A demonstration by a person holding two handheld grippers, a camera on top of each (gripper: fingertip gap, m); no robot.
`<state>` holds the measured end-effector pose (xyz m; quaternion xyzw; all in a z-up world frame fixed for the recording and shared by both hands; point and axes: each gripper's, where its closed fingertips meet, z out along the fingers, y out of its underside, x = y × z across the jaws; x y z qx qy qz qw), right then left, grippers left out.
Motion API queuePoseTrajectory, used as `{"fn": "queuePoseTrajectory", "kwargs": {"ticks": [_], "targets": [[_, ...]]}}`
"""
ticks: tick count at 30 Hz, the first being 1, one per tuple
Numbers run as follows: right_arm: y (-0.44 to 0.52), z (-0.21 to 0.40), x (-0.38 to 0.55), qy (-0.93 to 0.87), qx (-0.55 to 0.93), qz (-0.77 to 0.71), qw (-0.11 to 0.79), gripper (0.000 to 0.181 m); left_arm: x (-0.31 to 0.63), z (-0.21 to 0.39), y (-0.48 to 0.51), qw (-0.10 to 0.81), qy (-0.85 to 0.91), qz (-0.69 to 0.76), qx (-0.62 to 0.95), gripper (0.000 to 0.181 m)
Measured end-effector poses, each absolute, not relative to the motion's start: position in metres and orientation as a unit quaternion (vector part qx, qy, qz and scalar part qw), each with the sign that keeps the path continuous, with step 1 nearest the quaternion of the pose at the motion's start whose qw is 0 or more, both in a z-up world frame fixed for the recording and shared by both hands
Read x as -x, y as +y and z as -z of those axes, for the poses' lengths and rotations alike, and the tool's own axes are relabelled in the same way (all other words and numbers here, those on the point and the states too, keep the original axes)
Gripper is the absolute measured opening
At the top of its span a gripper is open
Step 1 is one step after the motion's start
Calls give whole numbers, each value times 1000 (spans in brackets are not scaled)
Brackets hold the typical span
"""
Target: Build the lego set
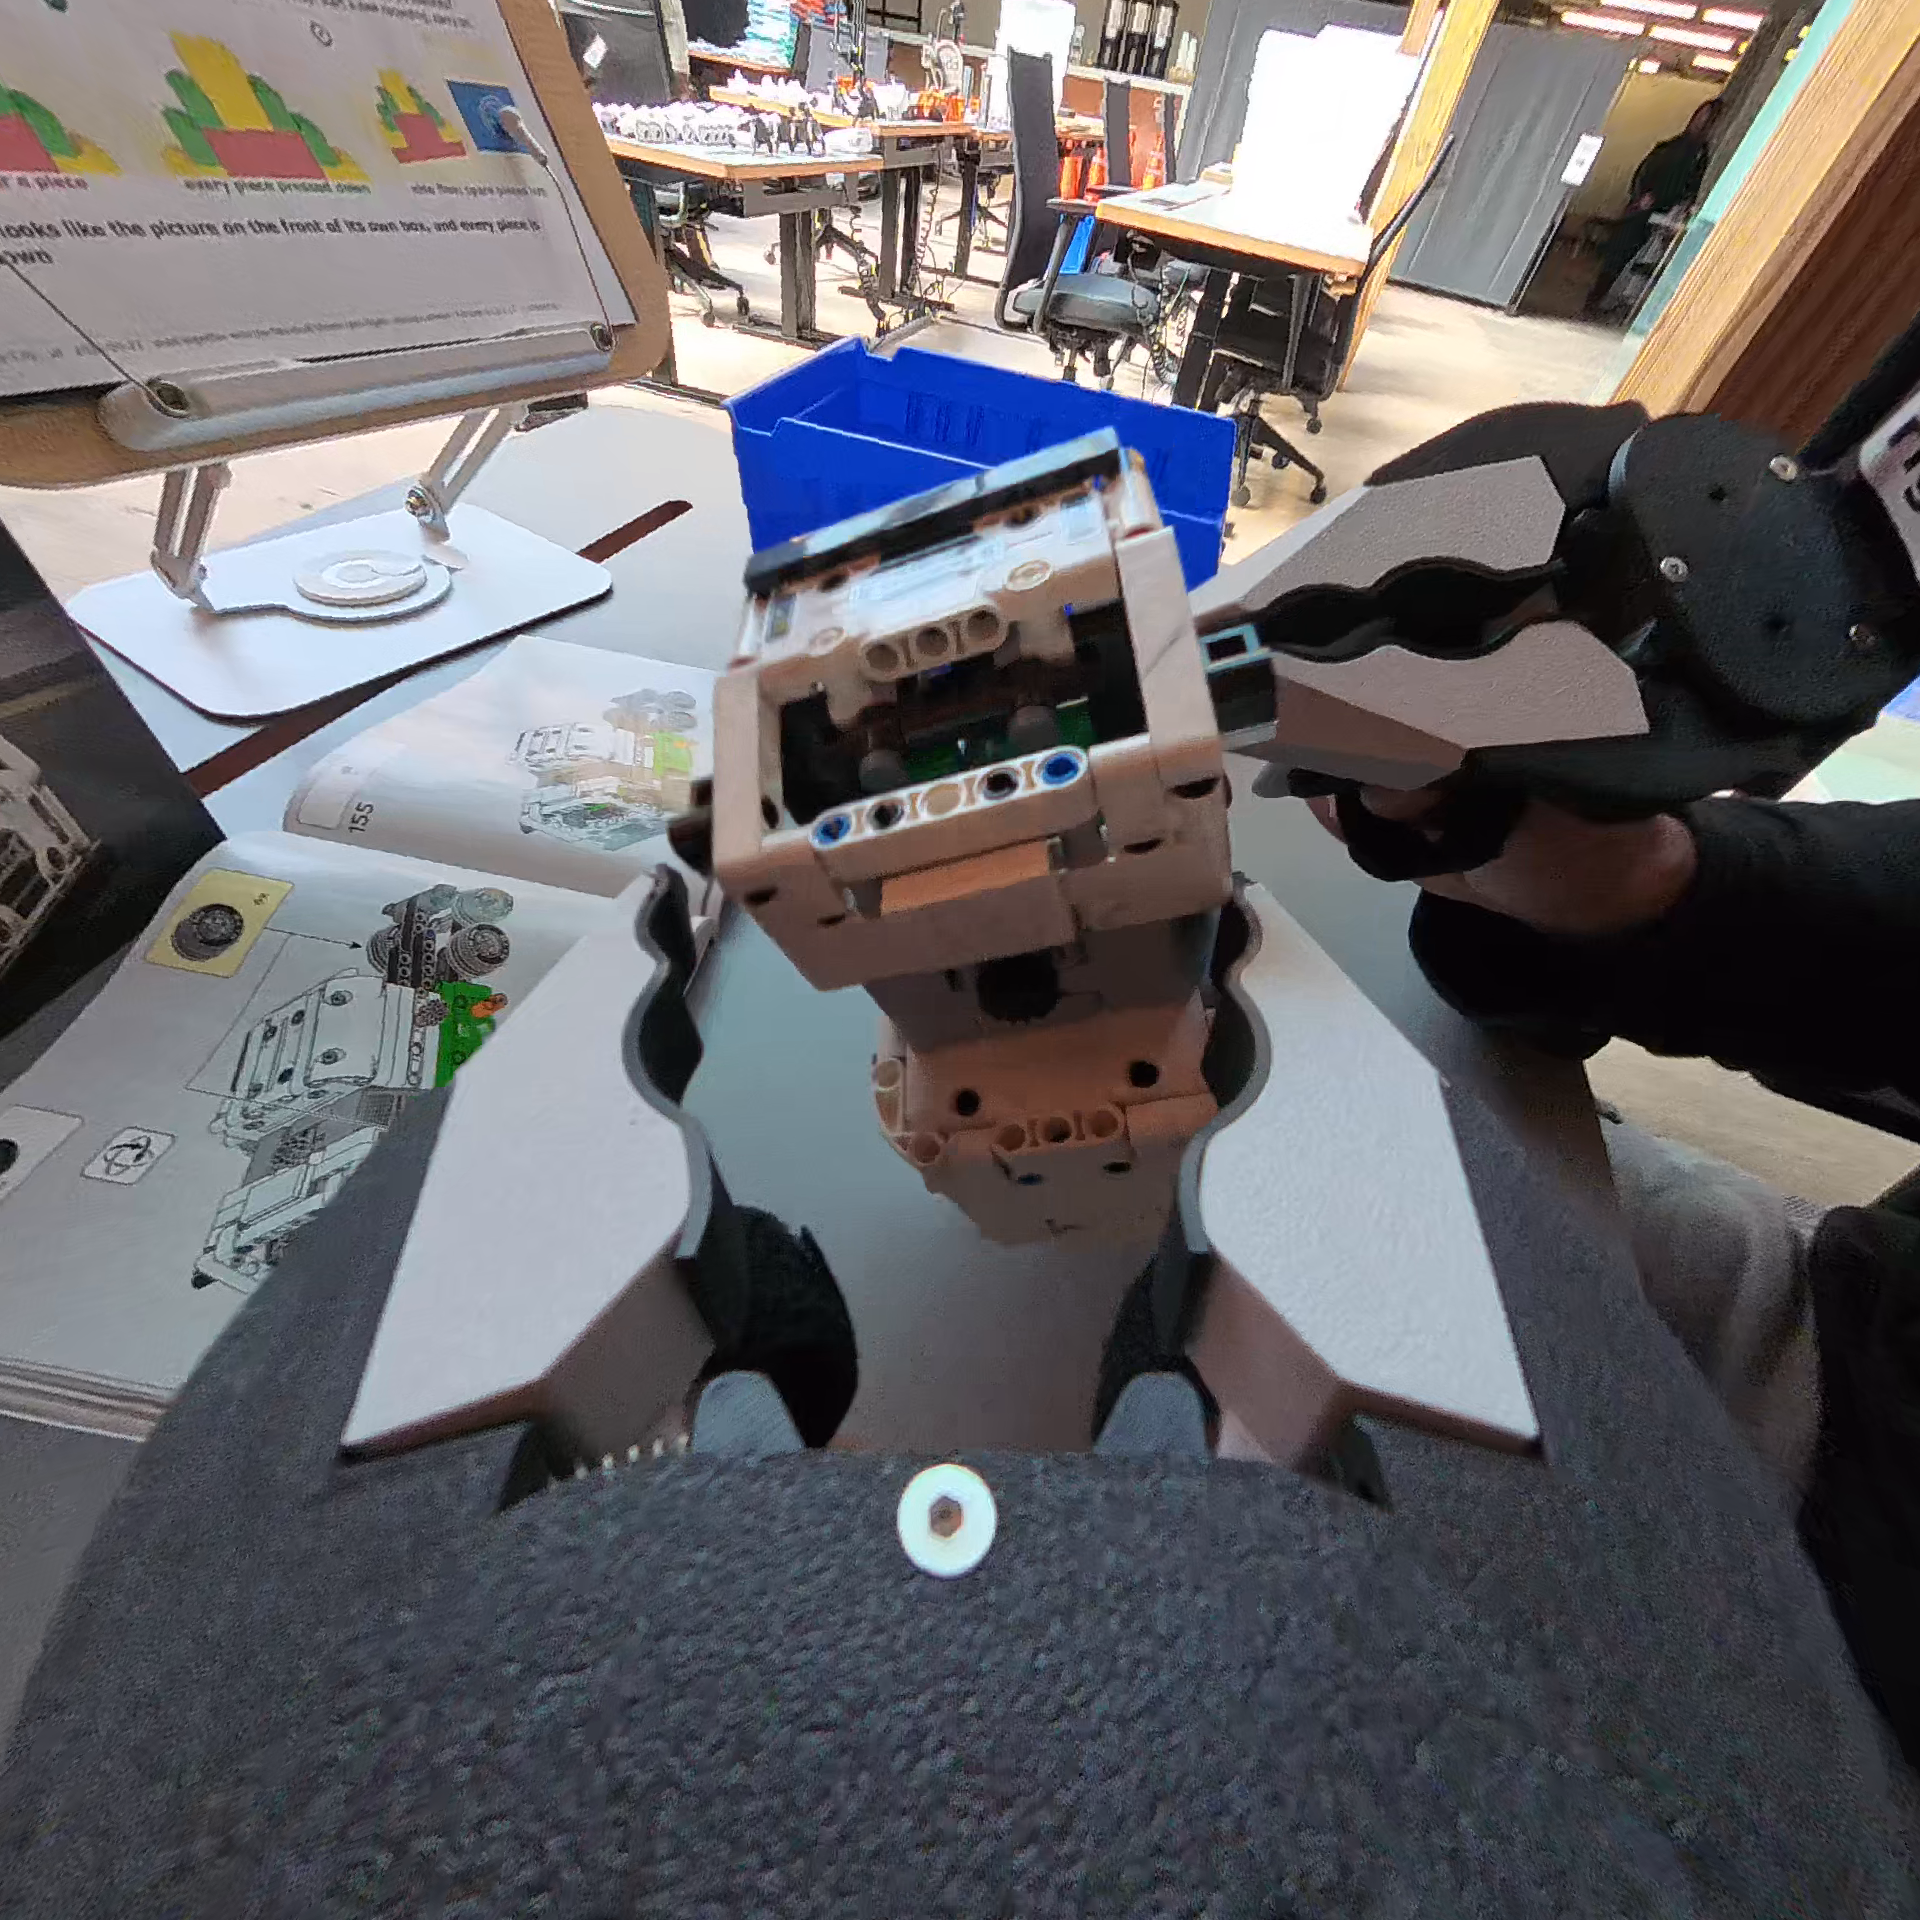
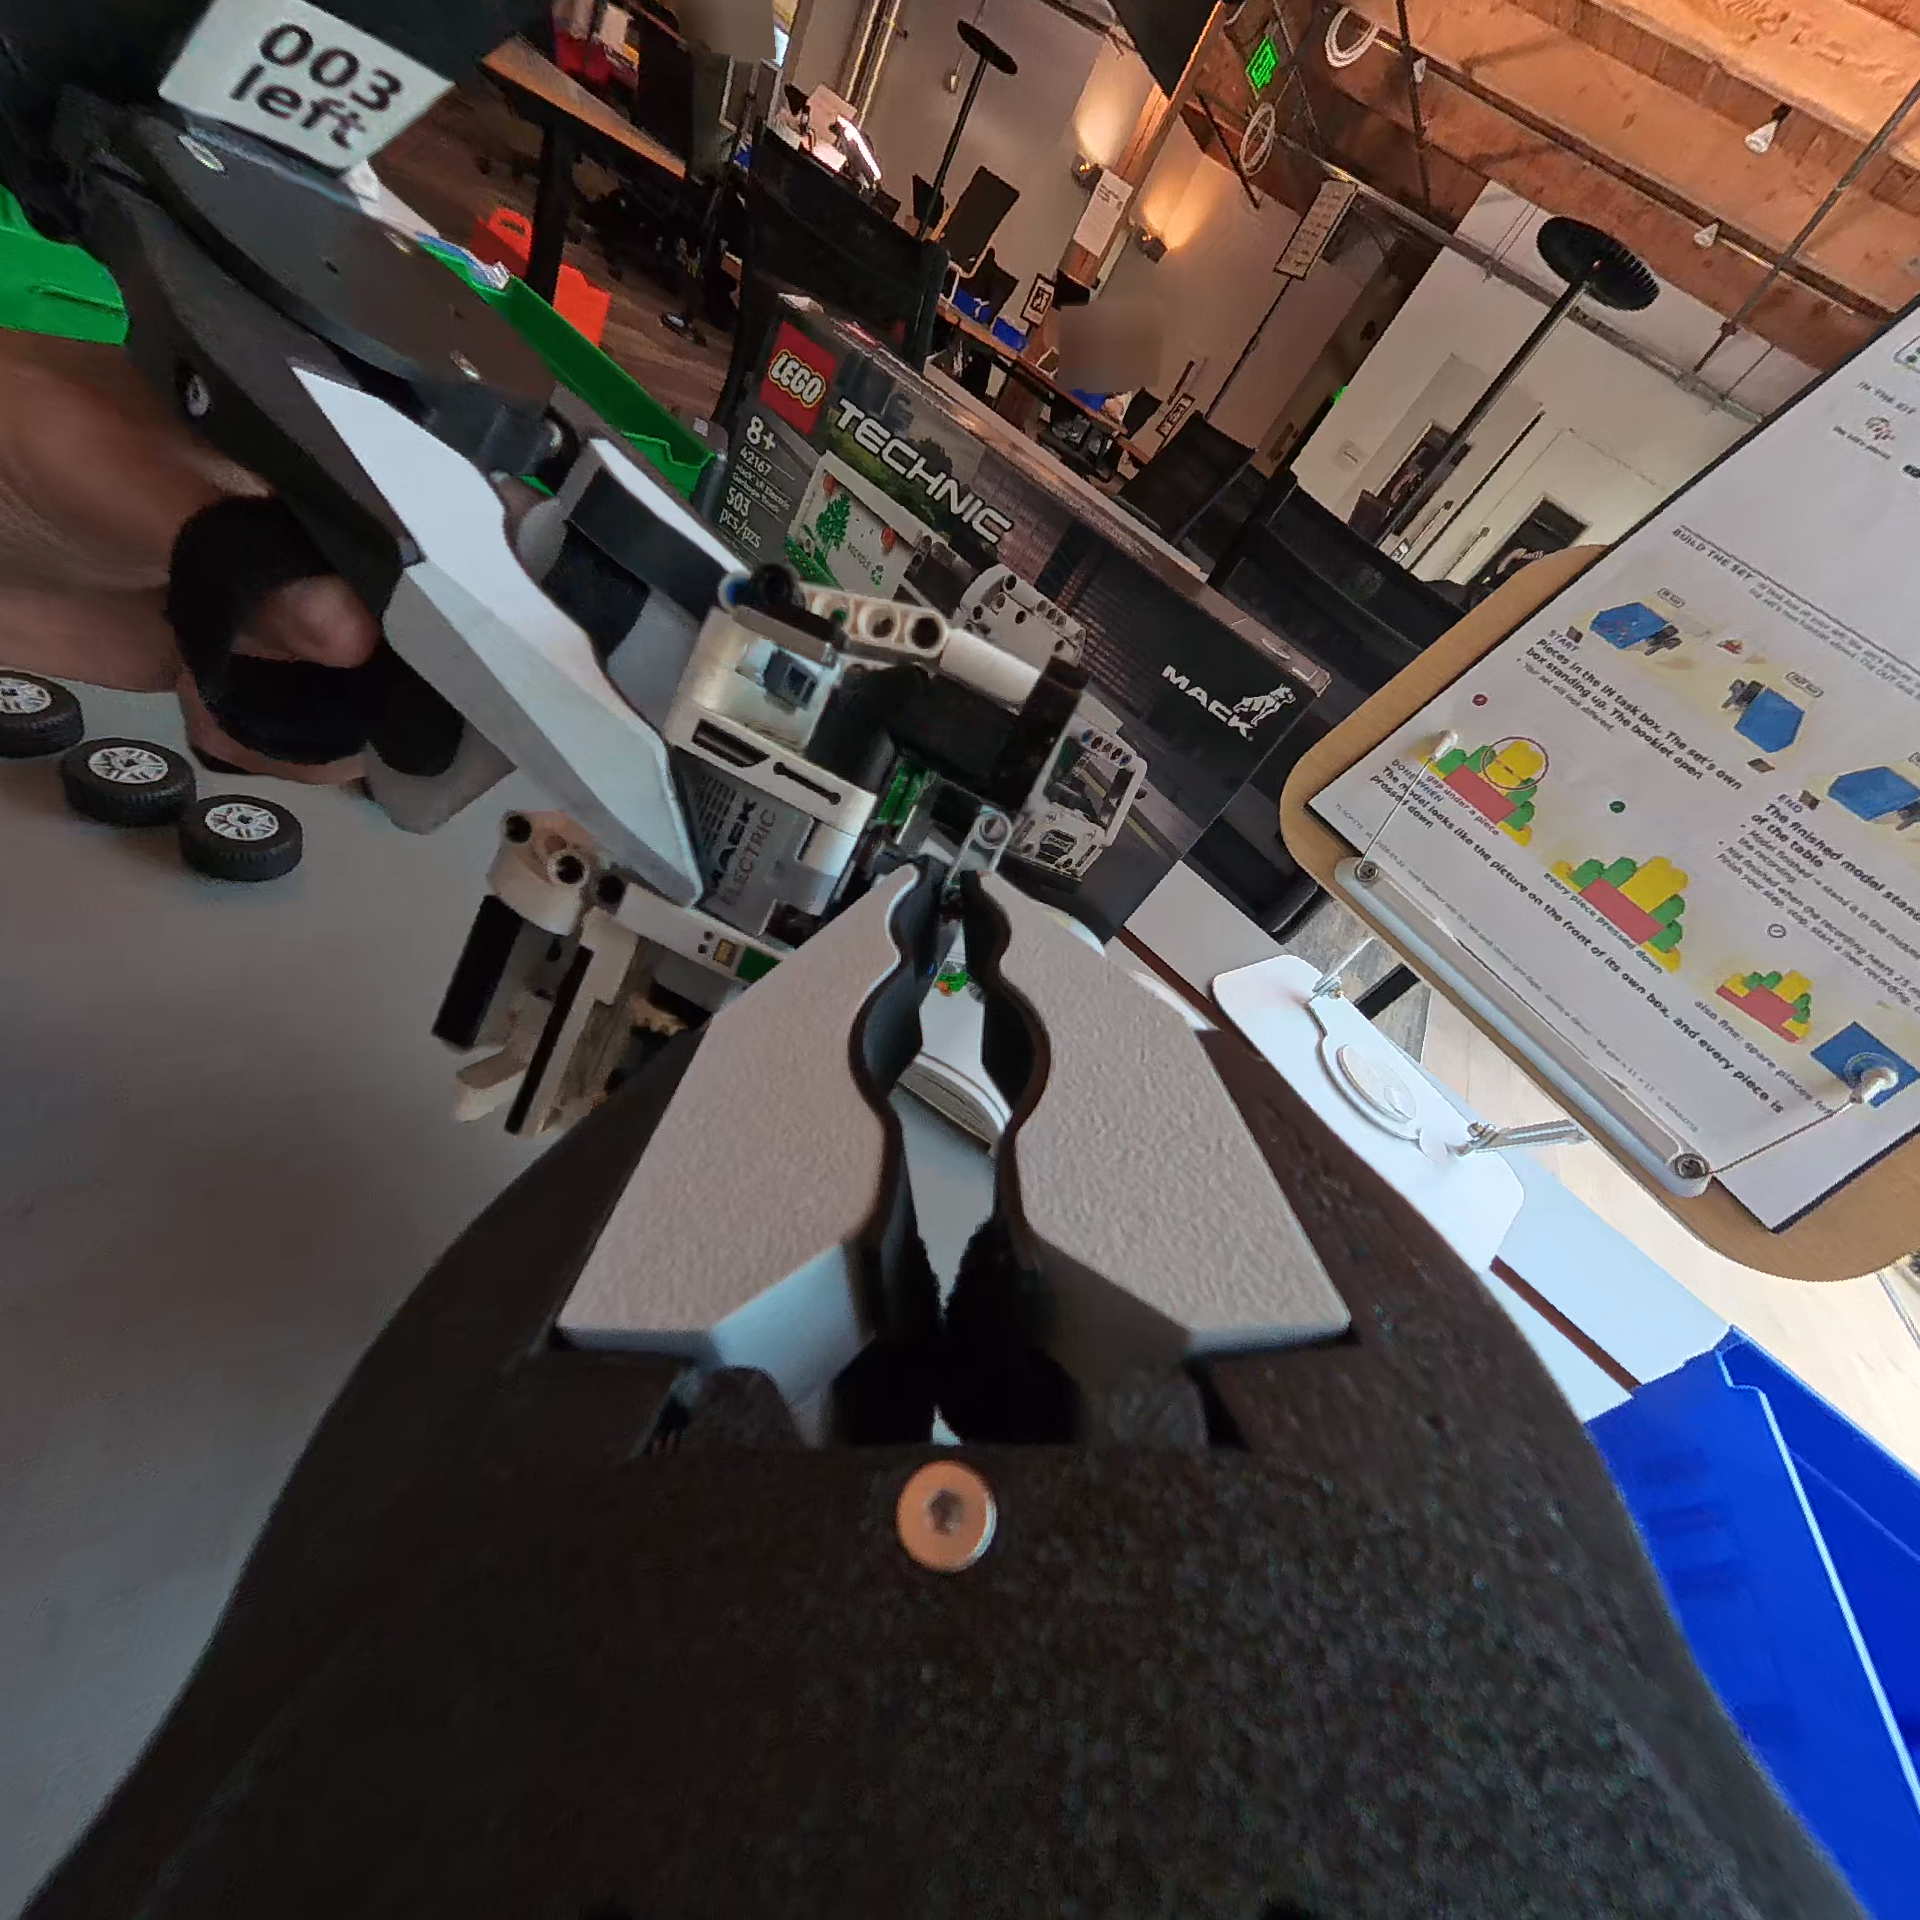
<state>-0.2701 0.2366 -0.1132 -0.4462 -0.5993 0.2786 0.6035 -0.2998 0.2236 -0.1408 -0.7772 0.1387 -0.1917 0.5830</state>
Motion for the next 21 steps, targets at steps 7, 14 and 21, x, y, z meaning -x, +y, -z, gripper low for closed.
{"fn": "queuePoseTrajectory", "kwargs": {"ticks": [7, 14, 21], "targets": [[229, 137, 276, -625, 437, -264, 590, 0, 290, 149, 216, 543, 131, 285, 779, 94], [237, 142, 282, -643, 463, -311, 525, 0, 301, 188, 217, 489, 141, 229, 830, 98], [287, 113, 242, -602, 539, -382, 449, 0, 282, 196, 215, 471, 177, 239, 830, 98]]}}
